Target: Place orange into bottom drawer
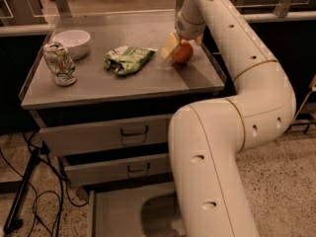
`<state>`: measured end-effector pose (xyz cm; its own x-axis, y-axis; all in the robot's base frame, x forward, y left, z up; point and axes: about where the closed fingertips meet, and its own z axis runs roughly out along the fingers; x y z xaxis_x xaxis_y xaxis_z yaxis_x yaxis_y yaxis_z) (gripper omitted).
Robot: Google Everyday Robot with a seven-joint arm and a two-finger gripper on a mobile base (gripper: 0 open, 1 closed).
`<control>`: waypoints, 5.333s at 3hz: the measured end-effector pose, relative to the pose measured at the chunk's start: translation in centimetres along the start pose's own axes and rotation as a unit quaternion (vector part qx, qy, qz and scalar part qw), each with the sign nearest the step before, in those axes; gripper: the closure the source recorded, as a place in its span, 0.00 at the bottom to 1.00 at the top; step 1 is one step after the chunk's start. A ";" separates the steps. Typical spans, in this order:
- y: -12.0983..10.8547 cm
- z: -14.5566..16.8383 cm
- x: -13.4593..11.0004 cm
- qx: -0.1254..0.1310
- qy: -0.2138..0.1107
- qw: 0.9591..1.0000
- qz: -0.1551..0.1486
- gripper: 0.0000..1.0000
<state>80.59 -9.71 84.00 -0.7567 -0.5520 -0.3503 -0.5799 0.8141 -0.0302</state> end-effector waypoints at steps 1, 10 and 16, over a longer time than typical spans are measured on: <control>0.0 0.0 0.0 0.000 0.000 1.000 0.000 0.41; 1.0 -12.8 9.0 -0.080 -0.060 0.995 -0.016 1.00; 9.2 -11.4 18.5 -0.107 -0.036 0.994 0.012 1.00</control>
Offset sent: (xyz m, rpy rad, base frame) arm 0.0002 0.0001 -0.0001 0.0001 -0.0003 0.0000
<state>57.79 -14.49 87.89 -0.7518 -0.5120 -0.4155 -0.6186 0.7658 0.1758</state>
